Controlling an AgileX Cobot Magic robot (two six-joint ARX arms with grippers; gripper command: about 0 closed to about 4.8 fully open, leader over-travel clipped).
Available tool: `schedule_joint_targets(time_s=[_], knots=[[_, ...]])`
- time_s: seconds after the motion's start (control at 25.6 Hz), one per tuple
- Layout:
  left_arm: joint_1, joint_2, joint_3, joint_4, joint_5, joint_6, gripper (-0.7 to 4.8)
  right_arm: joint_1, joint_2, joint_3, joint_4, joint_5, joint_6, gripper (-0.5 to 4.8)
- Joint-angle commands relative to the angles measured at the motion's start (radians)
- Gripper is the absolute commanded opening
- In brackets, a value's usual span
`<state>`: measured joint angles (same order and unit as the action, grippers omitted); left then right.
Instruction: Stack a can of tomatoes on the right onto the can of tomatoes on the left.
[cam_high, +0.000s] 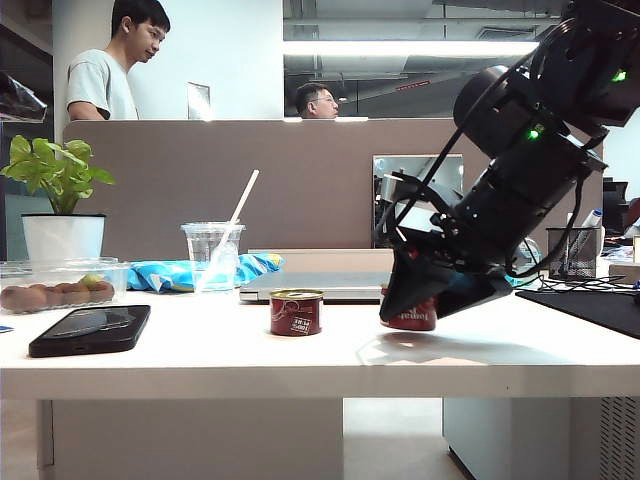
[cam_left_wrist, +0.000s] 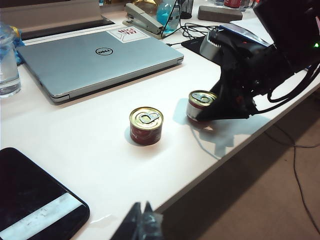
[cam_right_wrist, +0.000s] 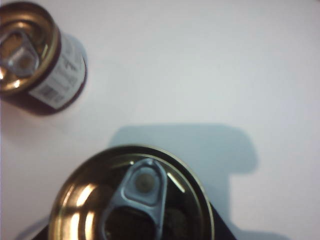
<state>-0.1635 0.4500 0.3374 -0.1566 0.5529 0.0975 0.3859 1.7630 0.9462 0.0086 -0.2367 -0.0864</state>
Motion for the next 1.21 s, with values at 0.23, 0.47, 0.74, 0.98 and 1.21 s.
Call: schedule_joint_targets(time_s=[0.23,0.47,0.74,0.98,1.21], knots=[[0.001,-0.001,0.003,0.008,0.0,0.004,-0.05,0.037,-0.006,0.106,0.032,-0.028,-0.001,2.29],[0.001,-0.001,0.003,0.008,0.0,0.004,-0.05,0.114,0.065,0.28,0.007,-0.021,-0.071,2.29],[0.001,-0.001,0.003,0.008,0.001,0.003,-0.05,0.146,0.138,0.319,-0.013,-0.008,-0.071,2.29],[0.001,-0.001,0.003,0.007,0.001,0.003,-0.05,0.169,0.168,0.32,-0.011,-0.007,-0.072,2.29],[0.001,-0.001,0.003,0.001,0.001,0.004,-0.05,0.172,0.193,0.319,-0.024,0.002,-0.072,2.29]])
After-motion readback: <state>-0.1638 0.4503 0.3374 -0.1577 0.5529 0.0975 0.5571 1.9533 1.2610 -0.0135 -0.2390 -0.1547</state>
